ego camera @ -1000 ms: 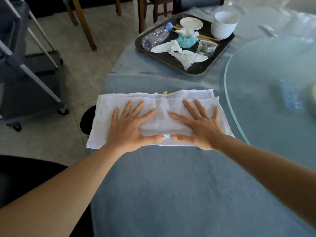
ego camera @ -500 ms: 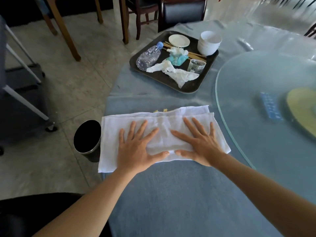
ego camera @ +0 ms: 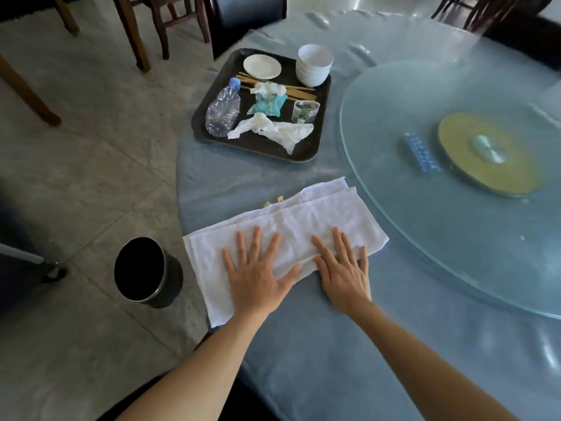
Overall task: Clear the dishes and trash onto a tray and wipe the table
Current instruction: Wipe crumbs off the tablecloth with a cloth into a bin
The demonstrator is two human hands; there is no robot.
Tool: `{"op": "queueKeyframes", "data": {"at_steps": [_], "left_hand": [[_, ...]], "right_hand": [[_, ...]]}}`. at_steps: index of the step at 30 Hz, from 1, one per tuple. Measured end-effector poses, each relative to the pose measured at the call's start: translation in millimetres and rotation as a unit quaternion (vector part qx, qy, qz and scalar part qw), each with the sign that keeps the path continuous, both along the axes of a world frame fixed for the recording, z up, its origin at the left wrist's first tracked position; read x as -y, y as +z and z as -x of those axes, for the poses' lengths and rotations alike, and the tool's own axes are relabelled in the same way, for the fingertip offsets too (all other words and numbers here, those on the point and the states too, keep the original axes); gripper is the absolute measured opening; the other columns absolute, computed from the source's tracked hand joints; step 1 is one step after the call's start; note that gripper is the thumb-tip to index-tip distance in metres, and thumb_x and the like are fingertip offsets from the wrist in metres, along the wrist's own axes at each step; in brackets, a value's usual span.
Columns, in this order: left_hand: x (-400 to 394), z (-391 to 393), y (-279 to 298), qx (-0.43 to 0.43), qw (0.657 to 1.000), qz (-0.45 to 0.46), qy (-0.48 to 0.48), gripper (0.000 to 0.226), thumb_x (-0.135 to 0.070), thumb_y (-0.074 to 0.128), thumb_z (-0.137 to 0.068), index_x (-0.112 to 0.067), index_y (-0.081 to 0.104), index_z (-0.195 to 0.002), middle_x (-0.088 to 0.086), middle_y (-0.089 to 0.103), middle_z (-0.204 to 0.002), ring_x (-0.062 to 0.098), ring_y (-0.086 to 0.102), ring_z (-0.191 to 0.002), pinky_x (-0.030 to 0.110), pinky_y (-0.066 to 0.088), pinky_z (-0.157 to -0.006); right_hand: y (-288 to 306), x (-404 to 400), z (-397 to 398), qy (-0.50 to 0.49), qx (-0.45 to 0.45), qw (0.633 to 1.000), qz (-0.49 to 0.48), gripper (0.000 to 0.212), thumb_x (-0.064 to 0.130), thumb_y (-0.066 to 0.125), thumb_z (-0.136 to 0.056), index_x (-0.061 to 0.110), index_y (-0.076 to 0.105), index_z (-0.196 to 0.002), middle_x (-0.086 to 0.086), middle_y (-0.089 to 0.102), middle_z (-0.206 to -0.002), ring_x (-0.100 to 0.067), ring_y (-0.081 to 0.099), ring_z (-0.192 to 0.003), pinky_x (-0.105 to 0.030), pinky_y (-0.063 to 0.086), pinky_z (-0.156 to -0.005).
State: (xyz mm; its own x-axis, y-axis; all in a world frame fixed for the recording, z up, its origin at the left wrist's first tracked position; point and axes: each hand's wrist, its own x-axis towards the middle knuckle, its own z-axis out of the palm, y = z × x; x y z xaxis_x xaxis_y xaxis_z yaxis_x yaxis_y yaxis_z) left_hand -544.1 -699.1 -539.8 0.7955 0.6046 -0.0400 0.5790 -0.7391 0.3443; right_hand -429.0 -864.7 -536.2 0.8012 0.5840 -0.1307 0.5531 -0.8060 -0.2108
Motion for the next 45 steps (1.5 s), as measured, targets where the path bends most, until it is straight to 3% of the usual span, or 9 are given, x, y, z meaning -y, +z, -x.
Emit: {"op": "queueKeyframes", "data": {"at_steps": [12, 18, 26, 30, 33, 37, 39, 42, 45], "left_hand": [[5.7, -10.2, -4.3, -0.023, 0.999, -0.022, 0.007, 0.085, -0.086, 0.025, -0.084, -0.044, 0.026, -0.158, -0.001, 0.011, -0.172, 0.037, 0.002, -0.158, 0.068, 0.002, -0.120], [5.1, -8.0, -5.1, -0.056, 0.998, -0.015, -0.004, 0.086, -0.086, 0.020, -0.085, -0.044, 0.017, -0.160, 0.001, 0.003, -0.173, 0.035, -0.007, -0.158, 0.069, -0.002, -0.120], [7.5, -12.2, -3.9, -0.053, 0.998, 0.004, -0.019, 0.085, -0.080, 0.029, -0.087, -0.038, 0.024, -0.161, 0.008, 0.011, -0.172, 0.040, -0.001, -0.157, 0.073, 0.002, -0.117], [6.6, -12.2, 0.7, -0.053, 0.997, 0.038, -0.036, 0.085, -0.077, 0.034, -0.087, -0.035, 0.027, -0.160, 0.011, 0.007, -0.172, 0.042, -0.003, -0.157, 0.072, 0.001, -0.118], [2.2, -15.0, 3.8, -0.089, 0.992, 0.073, -0.059, 0.088, -0.076, 0.029, -0.087, -0.033, 0.017, -0.162, 0.015, -0.004, -0.171, 0.045, -0.013, -0.155, 0.075, -0.008, -0.116], [-16.2, -24.7, 8.9, -0.255, 0.949, 0.121, -0.140, 0.096, -0.080, 0.018, -0.085, -0.033, -0.025, -0.157, 0.015, -0.053, -0.152, 0.049, -0.054, -0.131, 0.075, -0.034, -0.098], [-29.8, -27.0, 19.1, -0.309, 0.918, 0.169, -0.181, 0.098, -0.080, 0.024, -0.087, -0.034, -0.033, -0.153, 0.013, -0.059, -0.146, 0.046, -0.058, -0.126, 0.073, -0.035, -0.094], [-52.4, -26.8, 36.9, -0.349, 0.882, 0.199, -0.247, 0.096, -0.075, 0.031, -0.091, -0.037, -0.033, -0.152, 0.009, -0.057, -0.148, 0.045, -0.047, -0.138, 0.070, -0.018, -0.112], [-83.3, -22.3, 47.2, -0.338, 0.862, 0.180, -0.331, 0.093, -0.069, 0.039, -0.093, -0.042, -0.023, -0.156, 0.008, -0.051, -0.155, 0.044, -0.032, -0.149, 0.065, 0.001, -0.120]], "right_hand": [[-10.5, 2.9, -3.4, -0.017, 0.013, 1.000, -0.014, 0.051, 0.058, 0.011, -0.106, 0.064, 0.001, -0.155, 0.010, -0.005, -0.175, -0.010, -0.002, -0.160, -0.051, -0.001, -0.129], [-4.6, 1.5, -0.3, -0.016, 0.011, 1.000, -0.015, 0.053, 0.057, 0.012, -0.106, 0.058, 0.011, -0.158, 0.008, -0.001, -0.175, -0.013, 0.000, -0.160, -0.052, 0.002, -0.129], [1.9, -0.9, 0.1, -0.028, 0.009, 1.000, 0.005, 0.052, 0.054, 0.016, -0.106, 0.060, 0.013, -0.158, 0.011, 0.000, -0.174, -0.009, 0.000, -0.160, -0.049, 0.003, -0.129], [7.5, -2.4, 2.6, -0.041, 0.021, 0.999, 0.004, 0.051, 0.052, 0.022, -0.107, 0.055, 0.024, -0.158, 0.011, 0.007, -0.174, -0.012, 0.008, -0.160, -0.048, 0.008, -0.129], [7.7, -5.6, 6.5, -0.053, 0.037, 0.998, 0.024, 0.049, 0.050, 0.024, -0.109, 0.051, 0.029, -0.158, 0.006, 0.013, -0.174, -0.019, 0.017, -0.159, -0.051, 0.017, -0.127], [16.3, -32.2, 28.3, -0.132, 0.069, 0.987, 0.063, 0.046, 0.041, 0.032, -0.111, 0.043, 0.039, -0.157, -0.008, 0.029, -0.169, -0.031, 0.032, -0.153, -0.050, 0.028, -0.123], [22.9, -53.5, 45.1, -0.210, 0.045, 0.974, 0.068, 0.049, 0.031, 0.044, -0.110, 0.041, 0.040, -0.157, -0.012, 0.030, -0.168, -0.034, 0.031, -0.154, -0.049, 0.029, -0.122], [30.8, -82.8, 62.5, -0.338, -0.043, 0.939, 0.052, 0.067, 0.014, 0.050, -0.102, 0.045, 0.032, -0.159, -0.006, 0.016, -0.172, -0.031, 0.017, -0.156, -0.048, 0.031, -0.120], [31.6, -102.4, 81.4, -0.413, -0.074, 0.908, -0.021, 0.069, 0.008, 0.055, -0.096, 0.040, 0.042, -0.156, -0.006, 0.020, -0.170, -0.031, 0.022, -0.151, -0.049, 0.043, -0.111]]}}
